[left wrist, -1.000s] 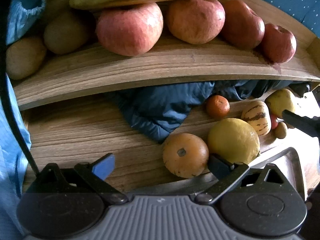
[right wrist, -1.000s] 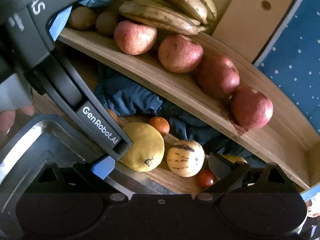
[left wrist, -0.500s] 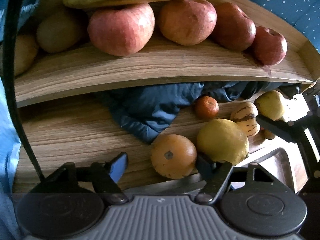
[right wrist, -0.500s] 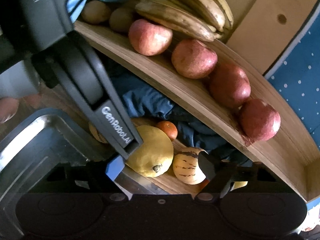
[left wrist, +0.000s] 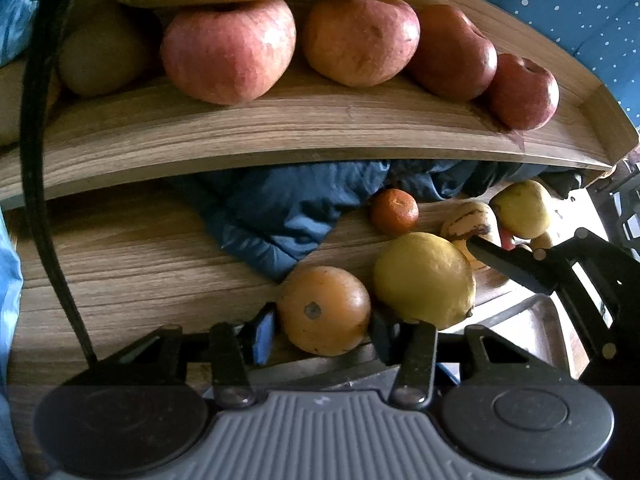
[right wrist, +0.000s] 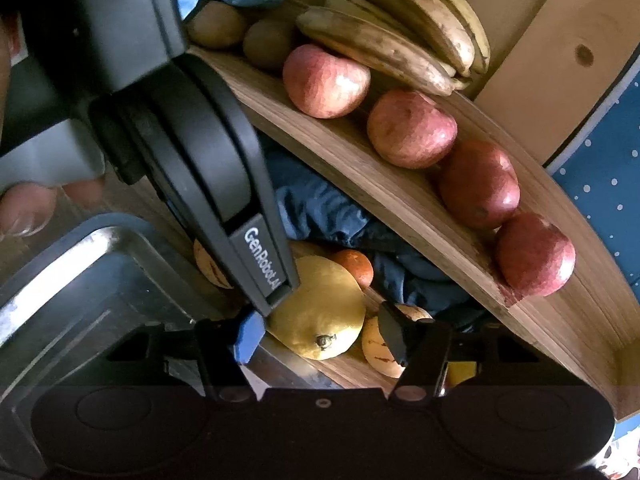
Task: Organize fruits
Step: 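Close the left tool on the orange fruit while the right tool grasps the lemon, then lift the orange fruit and lemon and carry both over the steel tray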
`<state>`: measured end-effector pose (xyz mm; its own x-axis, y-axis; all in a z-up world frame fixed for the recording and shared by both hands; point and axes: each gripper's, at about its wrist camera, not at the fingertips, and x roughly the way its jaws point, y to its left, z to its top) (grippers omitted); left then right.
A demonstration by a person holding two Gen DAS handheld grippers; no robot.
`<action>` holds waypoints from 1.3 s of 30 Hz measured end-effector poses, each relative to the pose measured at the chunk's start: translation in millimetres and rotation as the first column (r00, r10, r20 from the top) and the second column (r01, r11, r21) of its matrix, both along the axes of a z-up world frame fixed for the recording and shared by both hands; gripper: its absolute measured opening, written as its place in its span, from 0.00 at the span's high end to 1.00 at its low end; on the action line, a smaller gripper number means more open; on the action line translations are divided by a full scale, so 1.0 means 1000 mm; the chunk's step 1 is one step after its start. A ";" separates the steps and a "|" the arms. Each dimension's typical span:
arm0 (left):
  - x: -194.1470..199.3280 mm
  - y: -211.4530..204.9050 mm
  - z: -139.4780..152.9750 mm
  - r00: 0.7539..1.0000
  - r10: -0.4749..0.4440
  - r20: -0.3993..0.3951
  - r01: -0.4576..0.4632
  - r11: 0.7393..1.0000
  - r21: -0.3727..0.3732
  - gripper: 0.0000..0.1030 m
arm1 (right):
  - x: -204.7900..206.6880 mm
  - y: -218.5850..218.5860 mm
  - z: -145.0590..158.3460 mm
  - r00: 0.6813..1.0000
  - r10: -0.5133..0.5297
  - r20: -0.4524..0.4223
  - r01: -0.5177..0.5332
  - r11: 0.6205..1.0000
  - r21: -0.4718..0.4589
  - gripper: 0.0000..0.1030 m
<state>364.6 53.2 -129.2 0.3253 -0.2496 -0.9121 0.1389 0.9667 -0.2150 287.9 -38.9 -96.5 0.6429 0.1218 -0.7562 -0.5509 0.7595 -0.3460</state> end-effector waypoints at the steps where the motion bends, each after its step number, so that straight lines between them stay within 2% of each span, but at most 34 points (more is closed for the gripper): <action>1: 0.000 0.001 0.000 1.000 0.003 0.000 -0.003 1.000 0.001 0.49 | 0.000 0.000 0.000 1.000 0.002 0.000 -0.002 1.000 0.001 0.40; 18: -0.003 0.012 0.002 0.999 0.036 0.000 -0.036 0.999 0.003 0.49 | 0.019 0.004 -0.008 1.000 0.016 -0.020 -0.016 1.000 -0.008 0.40; 21: -0.003 0.012 0.002 0.999 0.036 0.000 -0.036 0.999 0.003 0.49 | 0.021 0.005 -0.011 0.999 0.018 -0.032 -0.018 1.000 -0.003 0.45; 26: -0.002 0.013 0.002 0.999 0.034 0.000 -0.034 0.999 0.004 0.50 | 0.024 0.004 -0.011 0.999 0.014 -0.034 -0.013 1.000 0.010 0.45; 39: -0.007 0.013 0.009 0.999 0.045 0.014 -0.045 0.999 0.007 0.50 | 0.012 -0.002 0.000 1.000 0.010 -0.008 -0.010 0.999 0.043 0.46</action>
<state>358.0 65.8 -120.5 0.3490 -0.2276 -0.9091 0.0979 0.9736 -0.2061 300.3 -40.5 -96.9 0.6353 0.1607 -0.7554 -0.5611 0.7681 -0.3085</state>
